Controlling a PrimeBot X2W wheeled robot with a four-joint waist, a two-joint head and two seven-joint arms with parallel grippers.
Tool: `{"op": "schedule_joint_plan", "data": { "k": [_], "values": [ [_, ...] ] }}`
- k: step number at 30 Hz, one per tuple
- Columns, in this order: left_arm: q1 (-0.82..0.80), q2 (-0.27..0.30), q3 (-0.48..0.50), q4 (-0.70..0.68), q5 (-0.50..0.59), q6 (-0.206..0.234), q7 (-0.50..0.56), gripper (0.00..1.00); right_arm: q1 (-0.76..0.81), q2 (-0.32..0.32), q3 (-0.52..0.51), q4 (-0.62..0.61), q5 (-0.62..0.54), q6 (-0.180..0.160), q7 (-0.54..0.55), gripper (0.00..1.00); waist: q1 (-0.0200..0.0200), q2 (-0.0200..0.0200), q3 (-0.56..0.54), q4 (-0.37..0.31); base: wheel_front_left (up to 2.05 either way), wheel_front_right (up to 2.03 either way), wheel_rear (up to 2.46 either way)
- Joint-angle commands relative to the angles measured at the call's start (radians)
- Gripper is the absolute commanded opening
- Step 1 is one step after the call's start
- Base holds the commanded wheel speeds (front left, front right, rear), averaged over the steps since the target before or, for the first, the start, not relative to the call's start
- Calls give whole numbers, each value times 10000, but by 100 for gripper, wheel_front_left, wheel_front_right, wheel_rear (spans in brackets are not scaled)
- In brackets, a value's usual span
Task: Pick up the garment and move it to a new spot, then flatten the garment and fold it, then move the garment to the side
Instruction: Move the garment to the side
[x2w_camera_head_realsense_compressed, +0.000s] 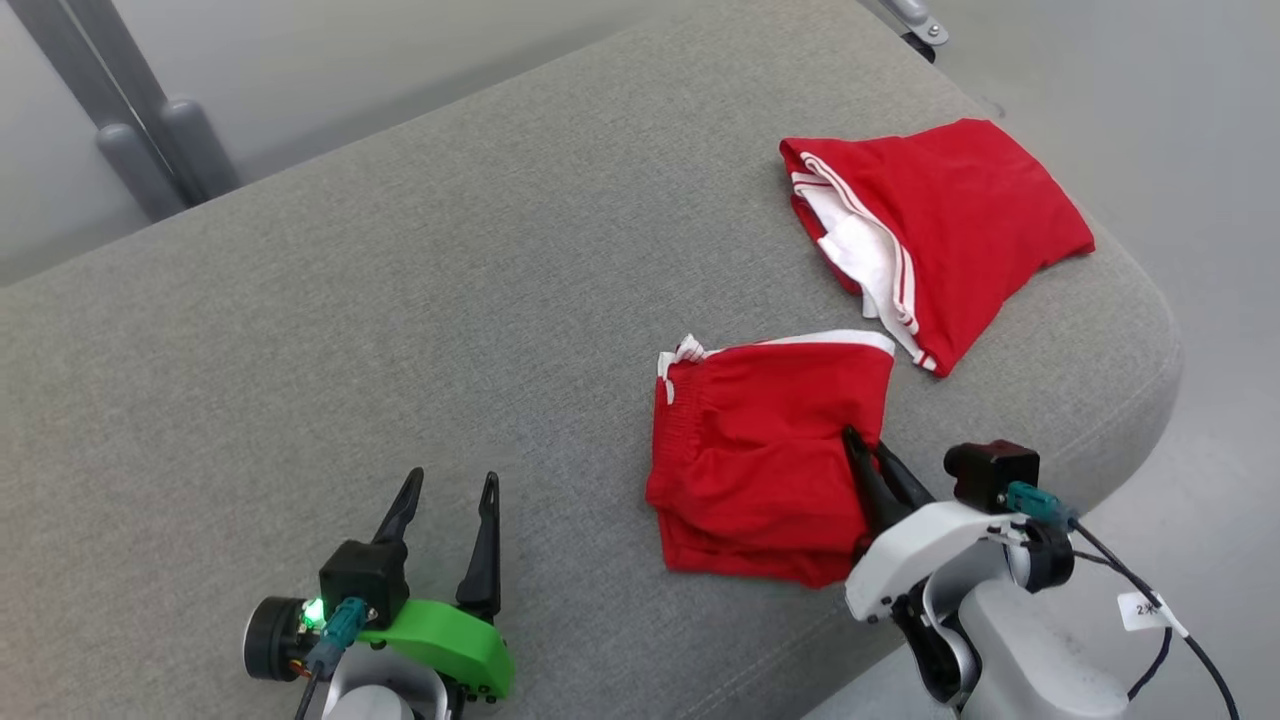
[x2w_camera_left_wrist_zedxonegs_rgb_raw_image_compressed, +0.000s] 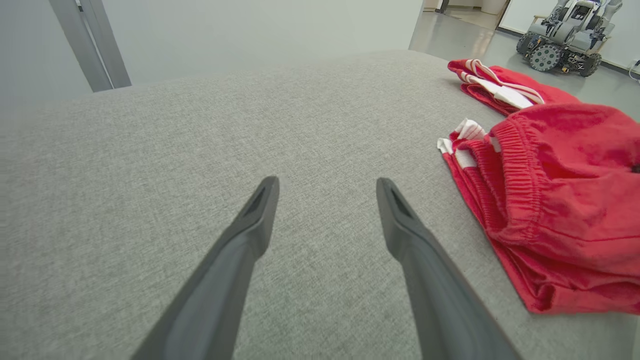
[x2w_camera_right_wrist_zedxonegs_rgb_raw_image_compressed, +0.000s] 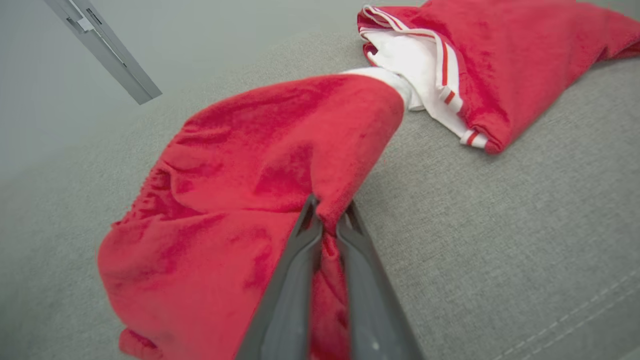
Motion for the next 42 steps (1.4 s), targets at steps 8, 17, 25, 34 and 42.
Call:
{"op": "schedule_joint_plan", "data": {
  "k": [8, 17, 25, 34, 42],
  "values": [
    [-298, 54, -206, -349, -36, -109, -22, 100, -1286, -211, -738, 724, -1767, -7, 3, 0, 0, -1, 444, 1220, 0, 0, 0],
    [-399, 54, -227, -379, 104, -128, -22, 100, -2799, -1717, -1420, 2352, -3213, -7, 3, 0, 0, -1, 663, 2406, 0, 0, 0],
    [-408, 53, 12, -439, 211, -105, -23, 100, -3837, -2914, -1738, 3368, -4018, -9, -6, 0, 0, -1, 814, 3191, 0, 0, 0],
    [-377, 51, 57, -431, 352, -200, -22, 100, -4391, -4120, -3064, 4524, -5081, -11, -6, 0, 0, -1, 810, 3726, 0, 0, 0],
    [-217, 51, 277, -467, 560, -260, -22, 100, -4319, -4775, -5016, 5034, -6048, -12, -7, 0, 0, -1, 838, 3933, 0, 0, 0]
  ]
}}
